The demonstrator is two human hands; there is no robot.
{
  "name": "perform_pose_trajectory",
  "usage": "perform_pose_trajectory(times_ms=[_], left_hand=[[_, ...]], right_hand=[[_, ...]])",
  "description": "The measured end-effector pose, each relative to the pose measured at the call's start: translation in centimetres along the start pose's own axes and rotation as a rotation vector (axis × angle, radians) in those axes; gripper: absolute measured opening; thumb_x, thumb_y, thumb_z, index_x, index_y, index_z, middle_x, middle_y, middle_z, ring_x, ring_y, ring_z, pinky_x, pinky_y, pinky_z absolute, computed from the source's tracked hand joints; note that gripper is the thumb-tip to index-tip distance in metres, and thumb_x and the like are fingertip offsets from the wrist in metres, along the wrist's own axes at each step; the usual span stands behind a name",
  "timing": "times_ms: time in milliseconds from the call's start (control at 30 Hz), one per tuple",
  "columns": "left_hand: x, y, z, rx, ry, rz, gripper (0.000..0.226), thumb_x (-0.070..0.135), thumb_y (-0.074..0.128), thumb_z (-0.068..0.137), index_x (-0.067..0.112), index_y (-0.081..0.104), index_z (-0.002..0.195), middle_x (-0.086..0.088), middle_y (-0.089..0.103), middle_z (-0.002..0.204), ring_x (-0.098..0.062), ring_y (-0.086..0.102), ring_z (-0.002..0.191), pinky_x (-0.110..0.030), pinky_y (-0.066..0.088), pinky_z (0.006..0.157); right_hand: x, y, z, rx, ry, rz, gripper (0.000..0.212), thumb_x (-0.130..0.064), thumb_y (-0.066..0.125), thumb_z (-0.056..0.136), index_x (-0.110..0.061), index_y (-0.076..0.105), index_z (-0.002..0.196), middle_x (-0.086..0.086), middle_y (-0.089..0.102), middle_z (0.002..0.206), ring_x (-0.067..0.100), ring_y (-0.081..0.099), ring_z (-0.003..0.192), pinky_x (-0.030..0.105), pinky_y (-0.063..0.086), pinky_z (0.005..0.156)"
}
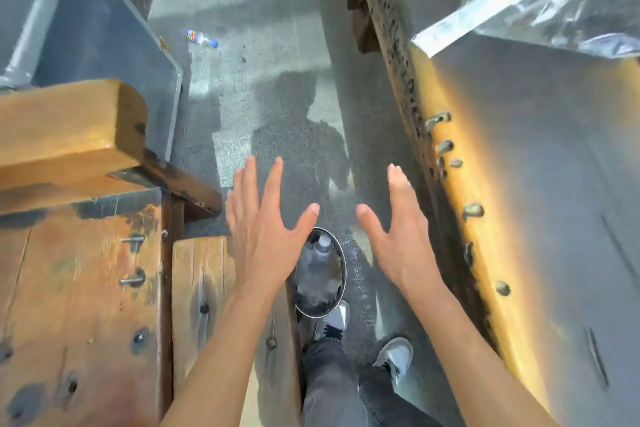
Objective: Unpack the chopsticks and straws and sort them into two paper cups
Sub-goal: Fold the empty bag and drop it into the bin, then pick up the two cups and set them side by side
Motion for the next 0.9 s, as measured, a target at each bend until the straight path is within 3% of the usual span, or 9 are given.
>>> perform_pose_trajectory(times_ms=[200, 400, 533, 800, 900], left_hand=[[10.5, -6.6, -0.9, -0.022, 0.214, 0.020, 0.089, 0.070, 0.045, 0.087, 0.040, 0.000, 0.158, -0.003, -0.012, 0.168, -0.024, -0.014, 0.154, -0.050, -0.002, 0.123], [22.0, -8.2, -3.6, -0.061, 0.473, 0.015, 0.093, 0.075, 0.043, 0.082, 0.035, 0.009, 0.158, -0.005, -0.005, 0.168, -0.029, -0.005, 0.155, -0.052, 0.004, 0.123], [29.5, -7.3, -7.3, -0.147, 0.685, -0.035, 0.094, 0.076, 0.043, 0.080, 0.039, 0.005, 0.158, -0.005, -0.006, 0.169, -0.027, -0.009, 0.155, -0.051, 0.002, 0.124], [41.7, -3.8, -18.8, -0.304, 1.082, -0.052, 0.094, 0.079, 0.036, 0.082, 0.043, -0.010, 0.155, -0.007, -0.015, 0.167, -0.027, -0.017, 0.153, -0.052, -0.003, 0.123], [45.0, -2.4, -23.6, -0.367, 1.163, -0.055, 0.094, 0.075, 0.043, 0.084, 0.041, -0.006, 0.157, -0.007, -0.017, 0.167, -0.027, -0.019, 0.153, -0.052, -0.004, 0.123]], right_hand=[[-5.4, -12.5, -3.3, 0.219, -0.033, -0.279, 0.083, -0.063, 0.041, 0.092, -0.031, 0.002, 0.158, -0.009, -0.002, 0.167, 0.019, -0.009, 0.154, 0.045, -0.005, 0.122], [-4.3, -23.4, -10.3, 0.461, 0.141, -0.438, 0.086, -0.067, 0.037, 0.089, -0.029, 0.003, 0.158, -0.004, 0.000, 0.168, 0.028, -0.002, 0.154, 0.056, 0.005, 0.121], [-2.6, -29.3, -16.5, 0.607, 0.304, -0.490, 0.085, -0.068, 0.029, 0.088, -0.032, -0.003, 0.158, -0.007, -0.010, 0.165, 0.027, -0.009, 0.153, 0.054, 0.000, 0.121], [3.0, -36.3, -31.6, 0.812, 0.662, -0.549, 0.088, -0.069, 0.031, 0.086, -0.023, 0.011, 0.158, 0.003, 0.008, 0.167, 0.037, 0.006, 0.152, 0.062, 0.015, 0.116], [5.4, -38.0, -37.1, 0.867, 0.769, -0.535, 0.088, -0.068, 0.036, 0.086, -0.023, 0.013, 0.158, 0.004, 0.012, 0.167, 0.039, 0.011, 0.152, 0.063, 0.018, 0.114]])
Point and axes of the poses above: each hand's wrist, its own z-axis towards the middle knuckle, its own y-axis out of the palm, x = y × z, the point moved 6 cm from there along z, towards the middle knuckle
